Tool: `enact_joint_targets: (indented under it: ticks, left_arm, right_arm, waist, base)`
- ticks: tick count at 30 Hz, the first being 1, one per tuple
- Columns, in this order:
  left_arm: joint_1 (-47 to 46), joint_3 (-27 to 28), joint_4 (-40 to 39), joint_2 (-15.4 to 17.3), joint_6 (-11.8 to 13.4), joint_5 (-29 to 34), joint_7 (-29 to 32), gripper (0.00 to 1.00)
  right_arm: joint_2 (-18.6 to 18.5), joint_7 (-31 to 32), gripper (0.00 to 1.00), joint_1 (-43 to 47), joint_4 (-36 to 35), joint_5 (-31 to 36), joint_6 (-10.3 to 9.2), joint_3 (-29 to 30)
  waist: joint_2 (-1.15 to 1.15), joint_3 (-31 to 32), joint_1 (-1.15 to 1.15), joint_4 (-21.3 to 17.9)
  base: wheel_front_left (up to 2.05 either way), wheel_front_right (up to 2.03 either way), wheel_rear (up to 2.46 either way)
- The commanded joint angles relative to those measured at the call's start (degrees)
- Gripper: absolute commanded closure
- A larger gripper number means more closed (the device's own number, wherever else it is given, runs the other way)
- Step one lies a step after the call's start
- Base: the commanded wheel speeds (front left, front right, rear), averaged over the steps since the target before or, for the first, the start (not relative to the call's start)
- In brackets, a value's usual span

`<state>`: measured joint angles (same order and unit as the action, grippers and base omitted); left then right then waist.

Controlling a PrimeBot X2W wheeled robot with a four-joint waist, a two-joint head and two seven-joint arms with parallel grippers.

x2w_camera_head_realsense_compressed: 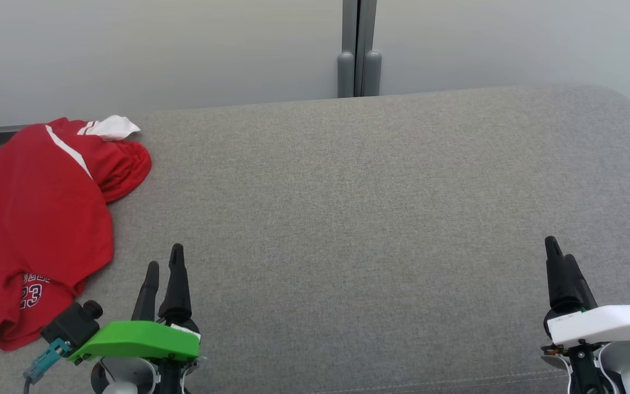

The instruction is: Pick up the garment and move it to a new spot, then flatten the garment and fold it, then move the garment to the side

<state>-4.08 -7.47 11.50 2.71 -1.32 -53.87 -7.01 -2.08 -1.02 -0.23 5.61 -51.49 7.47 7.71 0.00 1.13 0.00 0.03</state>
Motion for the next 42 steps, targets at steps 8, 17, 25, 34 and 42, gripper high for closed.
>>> enact_joint_targets:
  ticks: [8, 17, 25, 34, 42]
  left_arm:
    - [0.8, -0.2, -0.9, 1.1, 0.9, 9.2, -1.4, 0.00]
    - [1.8, -0.1, -0.6, 1.6, 2.1, 16.6, -2.5, 0.00]
    - [2.8, 0.1, -0.1, 1.9, 2.8, 21.5, -3.4, 0.00]
    - [3.6, 0.2, 1.9, 2.0, 3.3, 26.2, -4.4, 0.00]
    - [3.4, -0.2, 3.4, 2.4, 3.9, 29.8, -5.0, 0.00]
  right_arm:
    - [-0.5, -2.2, 0.00, 0.4, -1.3, 8.8, 0.02, -2.4]
    - [-0.6, -4.2, 0.00, 0.7, -1.3, 16.3, 0.02, -3.9]
    - [-0.6, -5.8, 0.00, 0.8, -1.1, 22.0, 0.02, -5.2]
    - [-0.7, -7.6, 0.00, 0.9, 0.7, 28.1, 0.03, -6.4]
    - [-0.7, -9.0, 0.00, -0.1, 3.1, 32.5, 0.02, -7.2]
  waist:
    - [0.00, 0.2, 0.00, -0.1]
    - [0.00, 0.5, 0.00, -0.3]
    - [0.00, 0.7, 0.00, -0.5]
    - [0.00, 1.0, 0.00, -0.6]
    - [0.00, 1.2, 0.00, -0.6]
  base:
    - [0.00, 0.00, 0.00]
    - [0.00, 0.00, 0.00]
    - [0.00, 0.00, 0.00]
    - [0.00, 0.00, 0.00]
    - [0.00, 0.00, 0.00]
